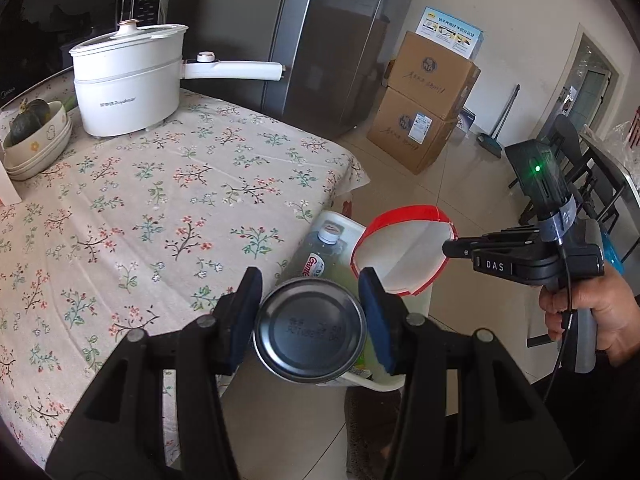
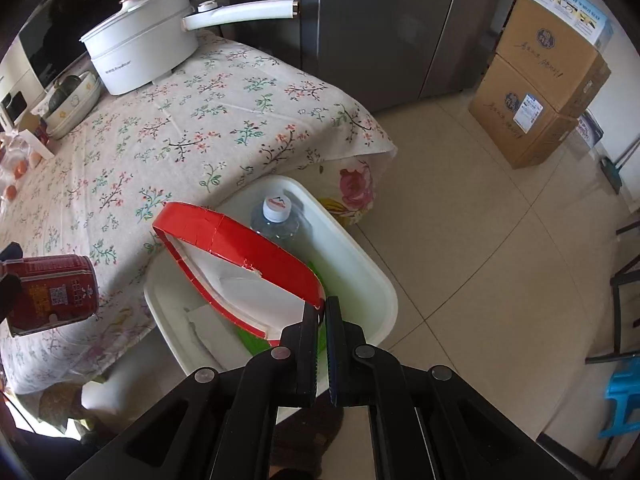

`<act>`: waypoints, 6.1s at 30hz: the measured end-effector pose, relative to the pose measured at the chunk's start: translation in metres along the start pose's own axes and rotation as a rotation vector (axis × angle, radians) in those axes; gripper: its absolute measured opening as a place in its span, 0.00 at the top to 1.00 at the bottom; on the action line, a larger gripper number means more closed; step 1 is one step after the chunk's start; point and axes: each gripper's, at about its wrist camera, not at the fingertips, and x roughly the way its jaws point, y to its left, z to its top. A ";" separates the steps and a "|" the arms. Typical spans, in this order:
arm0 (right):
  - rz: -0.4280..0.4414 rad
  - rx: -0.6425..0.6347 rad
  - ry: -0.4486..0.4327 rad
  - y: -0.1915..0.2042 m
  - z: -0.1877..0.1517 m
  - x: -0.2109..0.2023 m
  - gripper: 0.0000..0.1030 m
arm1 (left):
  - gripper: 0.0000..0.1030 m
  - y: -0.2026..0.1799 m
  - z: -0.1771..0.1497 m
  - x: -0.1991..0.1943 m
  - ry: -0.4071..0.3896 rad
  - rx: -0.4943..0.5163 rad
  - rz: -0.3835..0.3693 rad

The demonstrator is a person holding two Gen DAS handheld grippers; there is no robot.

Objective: Collect trash
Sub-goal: 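Carry the can and paper bowl to the white bin and release both, then move both tools from the bin back over the table, then grasp the white tissue with the left tool while the right tool grasps the brown paper box, then carry the tissue and paper box to the white bin and release both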

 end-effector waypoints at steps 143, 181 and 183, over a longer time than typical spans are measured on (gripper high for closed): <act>0.663 -0.584 -0.400 0.507 0.202 0.081 0.39 | 0.87 0.469 0.046 -0.030 -0.074 -0.431 0.588; 0.571 -0.509 -0.437 0.320 0.048 -0.121 0.98 | 0.87 0.215 -0.057 -0.173 -0.106 -0.355 0.479; 0.560 -0.489 -0.445 0.302 0.039 -0.125 0.98 | 0.87 0.202 -0.059 -0.172 -0.106 -0.353 0.453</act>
